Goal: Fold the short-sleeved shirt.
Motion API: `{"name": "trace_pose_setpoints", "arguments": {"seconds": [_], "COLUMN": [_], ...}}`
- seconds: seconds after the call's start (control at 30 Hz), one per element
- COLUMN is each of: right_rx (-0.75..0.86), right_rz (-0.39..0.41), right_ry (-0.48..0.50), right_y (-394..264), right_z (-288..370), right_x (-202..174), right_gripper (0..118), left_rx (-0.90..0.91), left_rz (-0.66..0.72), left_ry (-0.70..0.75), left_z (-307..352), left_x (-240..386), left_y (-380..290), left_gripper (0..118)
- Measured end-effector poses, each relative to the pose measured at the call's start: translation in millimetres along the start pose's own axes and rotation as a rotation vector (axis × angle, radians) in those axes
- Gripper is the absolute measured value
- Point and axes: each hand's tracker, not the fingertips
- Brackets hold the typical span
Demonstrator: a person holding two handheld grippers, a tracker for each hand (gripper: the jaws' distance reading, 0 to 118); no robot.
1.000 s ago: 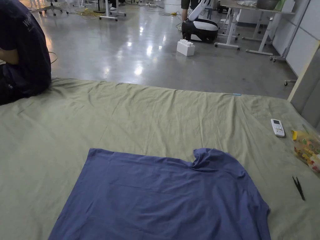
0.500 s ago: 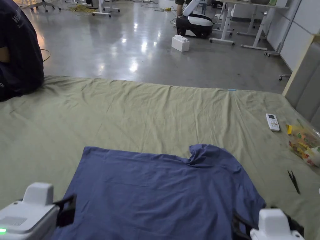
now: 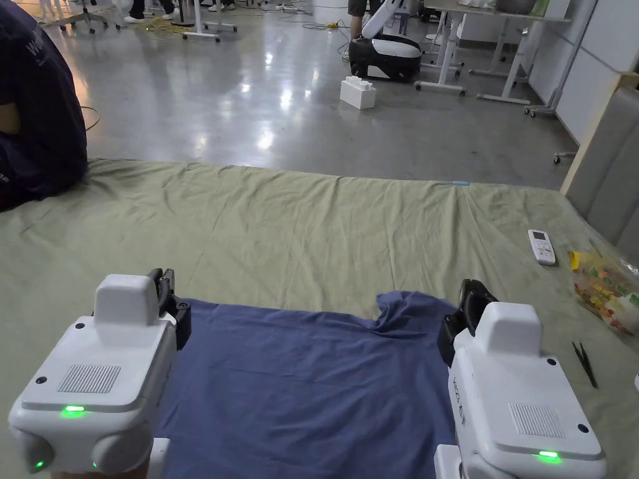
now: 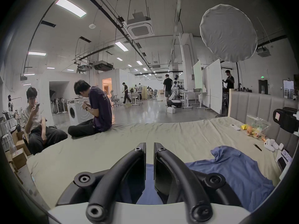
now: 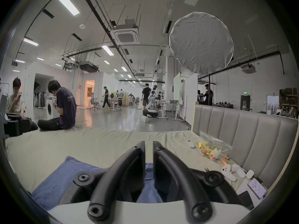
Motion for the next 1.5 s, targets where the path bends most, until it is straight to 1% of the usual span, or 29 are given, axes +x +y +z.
{"name": "trace_pose_setpoints", "arguments": {"seconds": [0.03, 0.07, 0.13, 0.2, 0.33, 0.4, 0.43, 0.63, 0.67, 0.73, 0.77, 0.8, 0.83, 0.87, 0.9, 1.07, 1.13, 1.23, 1.3, 1.4, 1.43, 1.47, 1.5], "right_rx": [0.009, 0.038, 0.009, 0.009, -0.024, -0.041, -0.055, -0.134, -0.148, -0.169, -0.188, -0.195, -0.206, -0.215, -0.221, -0.254, -0.264, -0.284, -0.296, -0.314, -0.321, -0.334, -0.349], "right_rz": [0.009, 0.041, -0.012, 0.017, 0.029, 0.027, 0.029, 0.060, 0.066, 0.066, 0.060, 0.061, 0.058, 0.055, 0.057, 0.065, 0.075, 0.074, 0.072, 0.063, 0.060, 0.051, 0.044], "right_ry": [-0.014, -0.033, -0.002, 0.000, 0.019, 0.022, 0.022, 0.054, 0.057, 0.064, 0.065, 0.066, 0.067, 0.067, 0.068, 0.073, 0.071, 0.066, 0.061, 0.053, 0.051, 0.053, 0.052], "right_y": [1.0, 4.3, 1.8, 2.4, -5.1, -10.9, -14.3, -35.8, -39.0, -45.7, -49.1, -51.4, -54.1, -56.6, -58.4, -66.9, -69.7, -74.7, -77.9, -83.2, -85.1, -87.2, -89.2], "right_z": [-0.2, 2.0, 1.7, 3.0, 5.1, 7.0, 7.8, 10.0, 10.3, 9.8, 9.3, 9.1, 9.0, 8.8, 8.7, 10.1, 11.5, 13.3, 15.0, 17.9, 19.0, 20.0, 21.2], "right_x": [-1.9, -2.6, -0.7, -1.2, -2.7, -3.2, -3.9, -8.1, -8.4, -7.9, -7.5, -7.4, -7.1, -6.9, -6.5, -2.2, -0.1, 4.9, 8.5, 13.9, 15.2, 16.5, 17.9], "right_gripper": [2, 0, 0, 0, 0, 0, 0, 0, 0, 0, 0, 0, 0, 0, 0, 0, 0, 0, 0, 0, 0, 0, 0], "left_rx": [0.015, 0.022, 0.039, 0.019, -0.057, -0.141, -0.170, -0.502, -0.539, -0.651, -0.686, -0.738, -0.763, -0.778, -0.776, -0.833, -0.895, -0.968, -0.959, -0.958, -0.958, -0.957, -0.956], "left_rz": [0.019, 0.030, 0.043, 0.049, 0.043, 0.076, 0.088, 0.058, 0.062, 0.085, 0.100, 0.111, 0.121, 0.129, 0.133, 0.200, 0.175, 0.123, 0.139, 0.116, 0.111, 0.108, 0.102], "left_ry": [-0.005, -0.003, 0.005, -0.003, -0.029, -0.048, -0.030, 0.002, 0.032, 0.039, 0.043, 0.047, 0.045, 0.039, 0.044, 0.051, 0.057, 0.106, 0.076, 0.072, 0.065, 0.058, 0.034], "left_z": [1.9, 4.1, 7.1, 9.3, 20.2, 30.8, 36.2, 54.9, 55.8, 55.6, 54.9, 53.4, 51.8, 50.2, 48.0, 31.7, 22.7, 11.0, 8.7, 6.6, 6.7, 8.0, 8.3], "left_x": [-1.3, -2.4, -8.3, -16.2, -39.6, -53.5, -60.1, -96.4, -101.4, -112.7, -116.9, -119.7, -122.2, -123.9, -124.9, -126.2, -124.2, -126.6, -125.9, -127.6, -127.5, -126.5, -125.1], "left_y": [0.0, 0.5, 1.6, 1.9, -13.9, -26.6, -36.1, -100.8, -109.4, -126.6, -133.2, -138.6, -144.5, -148.9, -152.6, -162.5, -171.7, -190.0, -193.8, -197.9, -197.7, -198.5, -197.8], "left_gripper": [5, 5, 5, 5, 5, 5, 5, 5, 5, 6, 16, 30, 47, 66, 73, 74, 73, 73, 72, 72, 71, 66, 58]}}
